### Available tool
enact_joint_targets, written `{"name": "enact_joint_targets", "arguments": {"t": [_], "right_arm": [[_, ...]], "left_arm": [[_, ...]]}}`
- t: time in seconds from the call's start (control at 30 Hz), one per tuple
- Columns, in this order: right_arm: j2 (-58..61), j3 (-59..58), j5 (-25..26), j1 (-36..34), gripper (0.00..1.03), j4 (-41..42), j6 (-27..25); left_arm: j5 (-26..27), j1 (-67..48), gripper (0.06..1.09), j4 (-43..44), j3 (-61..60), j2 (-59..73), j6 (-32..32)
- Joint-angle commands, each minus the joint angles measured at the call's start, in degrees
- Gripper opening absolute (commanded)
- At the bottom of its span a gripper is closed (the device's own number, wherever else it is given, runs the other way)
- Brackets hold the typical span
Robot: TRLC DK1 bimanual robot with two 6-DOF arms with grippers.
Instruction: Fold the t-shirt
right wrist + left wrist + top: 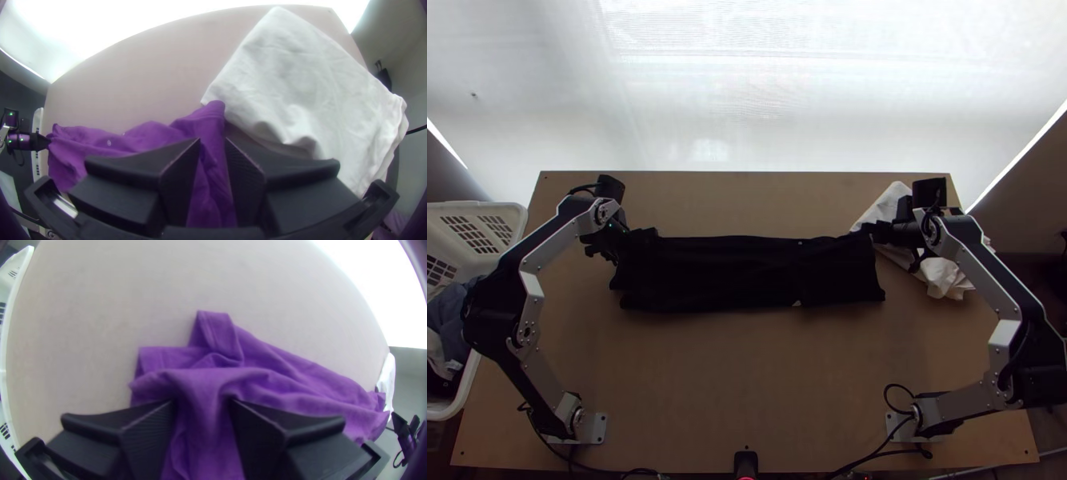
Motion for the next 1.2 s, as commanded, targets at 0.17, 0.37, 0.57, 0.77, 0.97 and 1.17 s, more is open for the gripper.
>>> {"name": "enact_joint_targets", "arguments": {"t": [0.17, 0.37, 0.57, 0.77, 0.97, 1.17], "right_arm": [[-13.46, 2.64, -5.28, 1.79, 0.4, -1.64, 1.83], [-7.39, 17.4, -10.9, 22.97, 0.47, -14.3, -1.33], [11.06, 28.57, -15.56, 35.36, 0.47, -18.6, -0.36], [23.02, 35.33, -11.52, 41.34, 0.76, -18.69, -14.51], [28.82, 34.63, -7.65, 42.92, 0.78, -18.69, -17.06], [33.91, 35.25, -7.47, 40.99, 0.84, -17.99, -17.33]], "left_arm": [[7.01, 3.56, 1.04, 0.61, -1.73, -7.35, 1.03], [8.15, 11.47, 1.04, 0.7, -7.62, -16.49, 2.62], [13.69, 17.01, 1.04, -2.29, -12.54, -20.79, 4.46], [13.95, 17.01, 1.04, 2.28, -21.24, -26.07, 2.7], [14.04, 16.92, 1.04, 10.81, -27.66, -28.27, 1.03], [14.04, 16.74, 1.04, 20.48, -32.32, -26.33, 0.07]]}}
